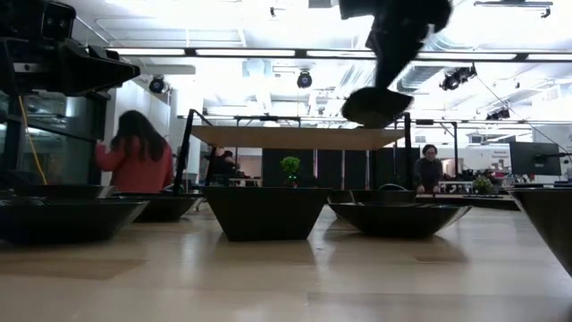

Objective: Pick & Place Mini shaped plates
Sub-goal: Put the black leaf shaped plate on the shelf

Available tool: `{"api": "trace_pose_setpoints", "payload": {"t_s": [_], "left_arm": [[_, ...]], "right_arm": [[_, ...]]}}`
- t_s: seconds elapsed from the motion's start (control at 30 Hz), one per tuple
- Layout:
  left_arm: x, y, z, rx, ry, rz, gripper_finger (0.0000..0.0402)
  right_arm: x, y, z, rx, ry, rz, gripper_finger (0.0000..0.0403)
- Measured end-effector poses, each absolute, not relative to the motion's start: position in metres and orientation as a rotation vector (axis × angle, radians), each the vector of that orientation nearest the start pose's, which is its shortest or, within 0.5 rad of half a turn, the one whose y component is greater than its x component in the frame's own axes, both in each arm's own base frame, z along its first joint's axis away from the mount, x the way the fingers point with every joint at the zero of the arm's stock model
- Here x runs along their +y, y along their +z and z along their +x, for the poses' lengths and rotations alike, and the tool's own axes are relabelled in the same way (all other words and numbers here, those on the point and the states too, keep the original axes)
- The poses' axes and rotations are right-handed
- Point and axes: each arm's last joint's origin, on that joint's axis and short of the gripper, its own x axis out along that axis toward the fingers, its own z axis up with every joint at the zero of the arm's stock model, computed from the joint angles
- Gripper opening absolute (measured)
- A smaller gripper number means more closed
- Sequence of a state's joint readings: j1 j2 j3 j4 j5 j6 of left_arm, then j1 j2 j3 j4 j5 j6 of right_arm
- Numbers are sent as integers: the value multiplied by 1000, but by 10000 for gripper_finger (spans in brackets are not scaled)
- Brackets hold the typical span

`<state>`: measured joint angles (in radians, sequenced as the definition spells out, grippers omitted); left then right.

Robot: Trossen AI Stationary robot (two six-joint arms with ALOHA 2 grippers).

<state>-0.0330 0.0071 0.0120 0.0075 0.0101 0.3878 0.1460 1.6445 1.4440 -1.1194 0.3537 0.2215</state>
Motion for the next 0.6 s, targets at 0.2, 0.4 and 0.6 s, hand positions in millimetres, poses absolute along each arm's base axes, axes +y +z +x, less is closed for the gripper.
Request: {"api": "trace_pose_setpoints", "payload": {"t_s": [0.2, 0.4, 0.6], "left_arm": [[-4, 168, 97, -21, -40, 388, 56], [-4, 168, 97, -21, -40, 388, 56], [-4, 168, 97, -21, -40, 388, 56]], "right_arm": [[12, 300, 332, 1216, -316, -291, 0], [-15, 305, 358, 1198, -283, -406, 0], [-45, 304, 374, 1217, -289, -488, 0]]}}
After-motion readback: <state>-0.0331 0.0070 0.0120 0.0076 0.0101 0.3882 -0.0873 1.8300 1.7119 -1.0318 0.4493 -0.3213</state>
